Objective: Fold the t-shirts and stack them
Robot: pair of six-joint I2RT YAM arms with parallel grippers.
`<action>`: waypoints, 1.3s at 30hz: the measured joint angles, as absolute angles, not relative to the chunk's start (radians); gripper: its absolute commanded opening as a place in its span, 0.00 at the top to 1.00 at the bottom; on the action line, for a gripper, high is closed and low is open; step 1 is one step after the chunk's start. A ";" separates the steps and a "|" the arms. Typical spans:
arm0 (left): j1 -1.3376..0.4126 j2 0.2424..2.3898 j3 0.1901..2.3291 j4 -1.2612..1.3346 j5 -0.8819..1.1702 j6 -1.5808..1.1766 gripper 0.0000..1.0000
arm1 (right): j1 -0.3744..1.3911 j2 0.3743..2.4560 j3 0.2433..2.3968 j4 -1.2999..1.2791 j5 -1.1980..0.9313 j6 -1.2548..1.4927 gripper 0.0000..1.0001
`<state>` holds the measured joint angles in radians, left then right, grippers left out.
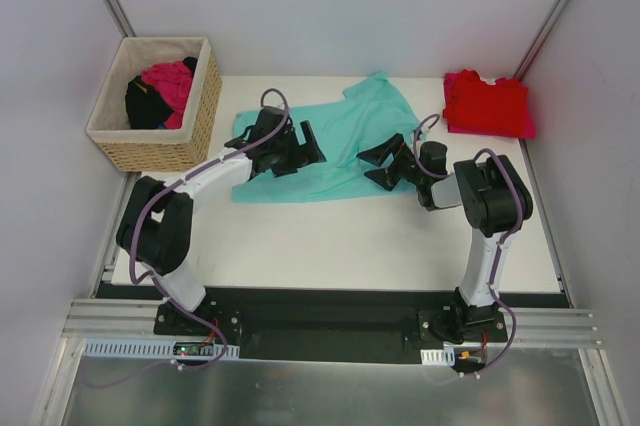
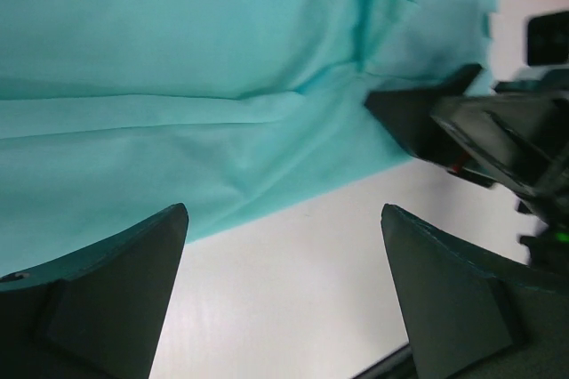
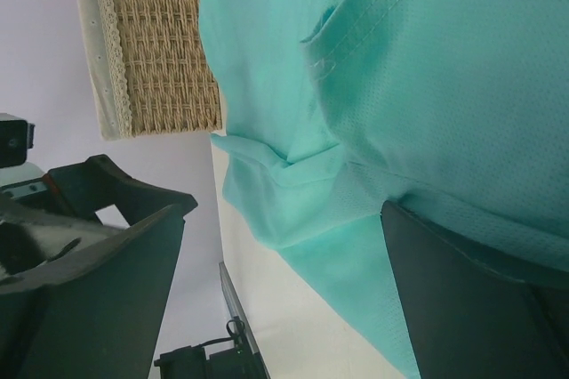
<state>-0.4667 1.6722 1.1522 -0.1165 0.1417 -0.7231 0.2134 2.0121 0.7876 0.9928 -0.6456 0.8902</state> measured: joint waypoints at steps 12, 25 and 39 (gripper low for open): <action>-0.582 1.926 1.208 0.147 0.370 -0.856 0.11 | 0.204 2.012 0.775 1.010 -0.656 0.890 0.03; -0.572 1.937 1.208 0.198 0.388 -0.873 0.11 | 0.200 2.012 0.775 1.011 -0.664 0.890 0.02; -0.497 1.949 1.208 0.156 0.352 -0.834 0.11 | 0.198 2.012 0.774 1.013 -0.667 0.890 0.03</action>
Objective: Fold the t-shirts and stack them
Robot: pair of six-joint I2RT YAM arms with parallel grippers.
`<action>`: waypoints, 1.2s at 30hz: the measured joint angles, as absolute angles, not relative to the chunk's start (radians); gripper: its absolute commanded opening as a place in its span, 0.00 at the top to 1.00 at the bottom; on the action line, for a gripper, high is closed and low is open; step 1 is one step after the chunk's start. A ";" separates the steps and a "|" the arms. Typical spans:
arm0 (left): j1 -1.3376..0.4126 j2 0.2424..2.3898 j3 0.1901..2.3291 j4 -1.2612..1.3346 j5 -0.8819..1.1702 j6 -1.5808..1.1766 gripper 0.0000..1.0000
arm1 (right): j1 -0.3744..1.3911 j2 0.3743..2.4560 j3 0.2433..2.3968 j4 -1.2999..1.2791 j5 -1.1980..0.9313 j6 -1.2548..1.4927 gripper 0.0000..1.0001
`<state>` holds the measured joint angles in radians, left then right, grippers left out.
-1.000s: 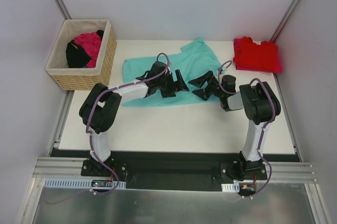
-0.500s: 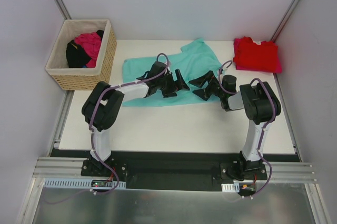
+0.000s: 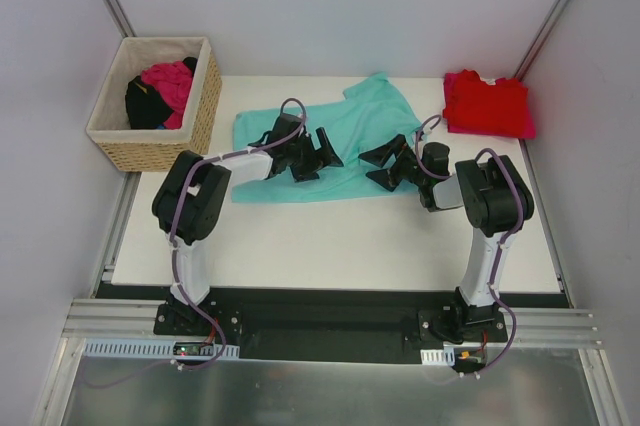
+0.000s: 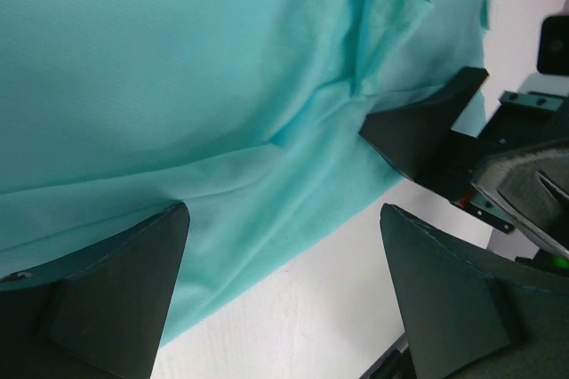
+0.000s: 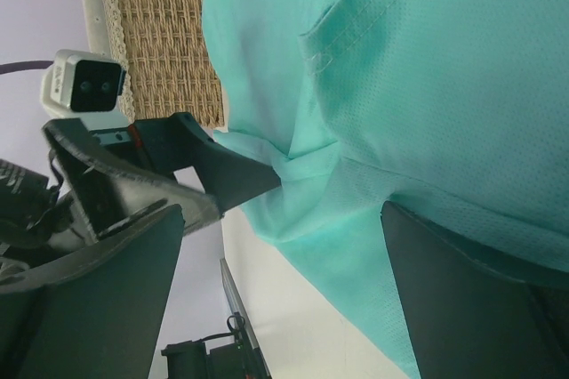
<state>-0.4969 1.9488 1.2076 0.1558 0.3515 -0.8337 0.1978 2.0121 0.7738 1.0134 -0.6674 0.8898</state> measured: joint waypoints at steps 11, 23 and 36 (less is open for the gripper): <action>-0.408 1.973 1.203 0.145 0.331 -0.819 0.11 | 0.197 2.012 0.772 1.015 -0.668 0.890 0.03; -0.252 1.956 1.174 0.141 0.323 -0.810 0.11 | 0.197 2.012 0.770 1.020 -0.670 0.890 0.02; -0.242 1.898 1.142 0.089 0.236 -0.772 0.11 | 0.197 2.012 0.764 1.029 -0.670 0.889 0.02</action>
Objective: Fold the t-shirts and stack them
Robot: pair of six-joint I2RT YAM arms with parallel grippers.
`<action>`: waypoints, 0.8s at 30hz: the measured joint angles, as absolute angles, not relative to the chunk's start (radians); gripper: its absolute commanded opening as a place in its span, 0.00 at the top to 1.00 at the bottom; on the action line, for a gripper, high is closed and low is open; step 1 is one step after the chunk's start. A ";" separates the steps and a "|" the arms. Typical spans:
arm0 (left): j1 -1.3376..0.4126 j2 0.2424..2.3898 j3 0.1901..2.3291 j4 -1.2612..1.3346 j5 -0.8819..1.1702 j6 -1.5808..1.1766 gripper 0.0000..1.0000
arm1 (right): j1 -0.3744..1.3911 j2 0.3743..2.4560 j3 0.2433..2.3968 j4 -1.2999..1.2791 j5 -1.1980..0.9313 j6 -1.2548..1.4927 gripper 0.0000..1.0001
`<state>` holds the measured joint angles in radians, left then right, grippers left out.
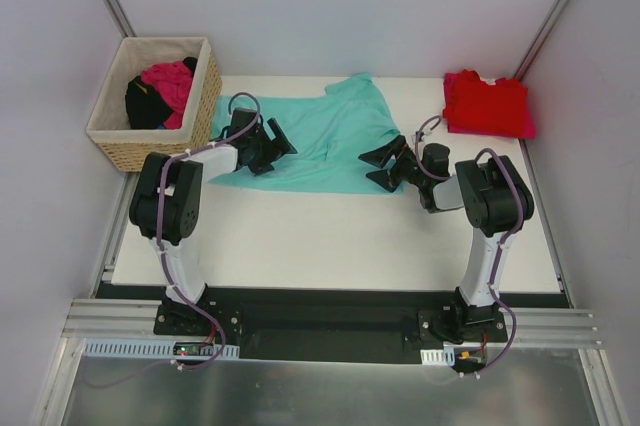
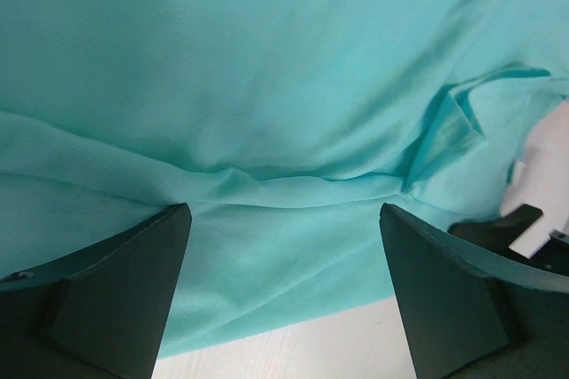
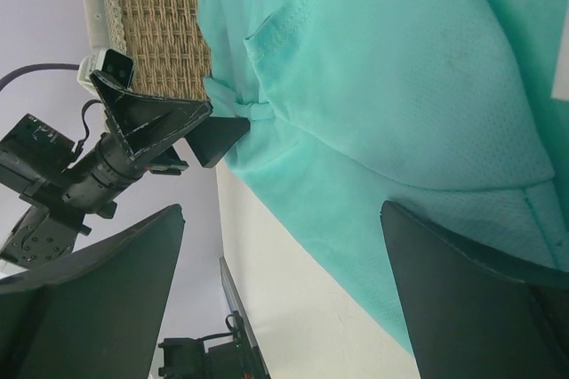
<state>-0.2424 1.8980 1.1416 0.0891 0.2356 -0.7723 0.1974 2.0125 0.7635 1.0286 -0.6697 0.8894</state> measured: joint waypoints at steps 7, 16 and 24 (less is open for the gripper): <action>-0.241 1.838 1.126 -0.030 0.088 -0.766 0.11 | 0.199 1.986 0.764 0.958 -0.643 0.840 0.02; -0.241 1.814 1.127 -0.101 0.014 -0.762 0.11 | 0.208 1.970 0.817 0.825 -0.616 0.780 0.02; -0.221 1.798 1.163 -0.121 -0.016 -0.738 0.11 | 0.210 1.968 0.831 0.793 -0.609 0.770 0.01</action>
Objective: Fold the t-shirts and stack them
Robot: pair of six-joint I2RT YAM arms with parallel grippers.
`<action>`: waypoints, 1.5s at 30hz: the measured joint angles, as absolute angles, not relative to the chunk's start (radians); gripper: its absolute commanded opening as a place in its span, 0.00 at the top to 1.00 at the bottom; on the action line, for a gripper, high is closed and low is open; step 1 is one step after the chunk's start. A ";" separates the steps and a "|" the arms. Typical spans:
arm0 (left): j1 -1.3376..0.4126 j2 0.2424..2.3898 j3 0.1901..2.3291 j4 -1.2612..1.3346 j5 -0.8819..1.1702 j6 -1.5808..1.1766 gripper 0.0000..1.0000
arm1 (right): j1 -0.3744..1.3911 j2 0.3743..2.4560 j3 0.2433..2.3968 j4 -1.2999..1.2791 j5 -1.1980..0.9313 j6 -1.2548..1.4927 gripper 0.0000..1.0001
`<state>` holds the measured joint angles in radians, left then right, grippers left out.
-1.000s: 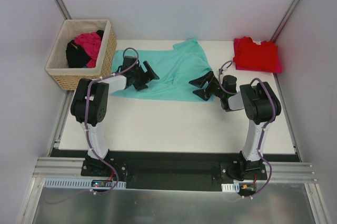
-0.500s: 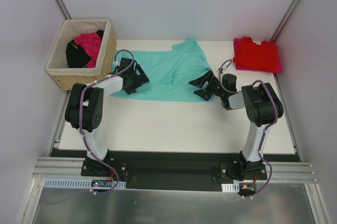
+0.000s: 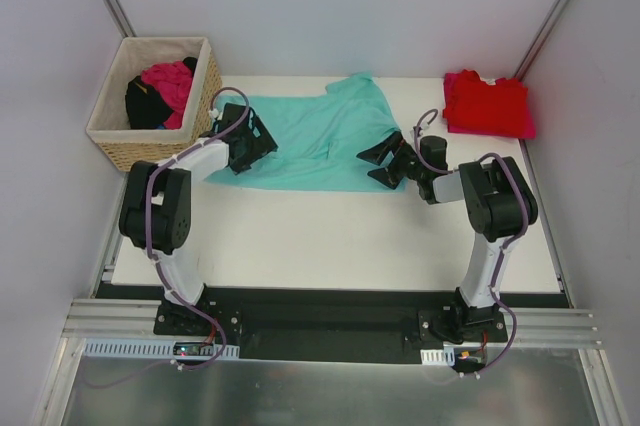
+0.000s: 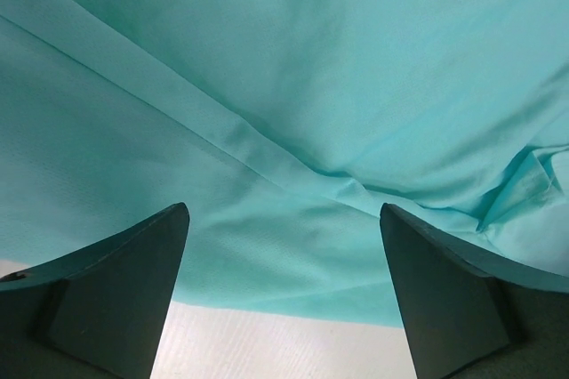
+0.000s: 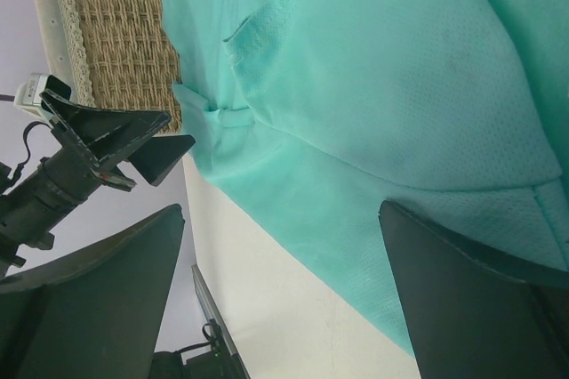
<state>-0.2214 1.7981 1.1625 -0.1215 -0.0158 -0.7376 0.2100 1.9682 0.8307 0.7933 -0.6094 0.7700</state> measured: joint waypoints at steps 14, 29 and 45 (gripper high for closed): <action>-0.235 1.705 1.162 -0.150 -0.005 -0.734 0.11 | 0.278 1.884 0.854 0.607 -0.509 0.669 0.01; -0.413 1.676 1.090 -0.181 0.014 -0.714 0.11 | 0.498 1.767 1.271 -0.090 -0.200 0.282 0.01; -0.425 1.758 1.154 -0.196 -0.186 -0.686 0.10 | 0.505 1.959 1.374 -0.285 -0.036 0.173 0.01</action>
<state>-0.4248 1.7576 1.1538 -0.1963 -0.1864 -0.6861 0.5049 1.9594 1.3735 -0.2852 -0.0364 0.1726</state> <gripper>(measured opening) 0.895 0.991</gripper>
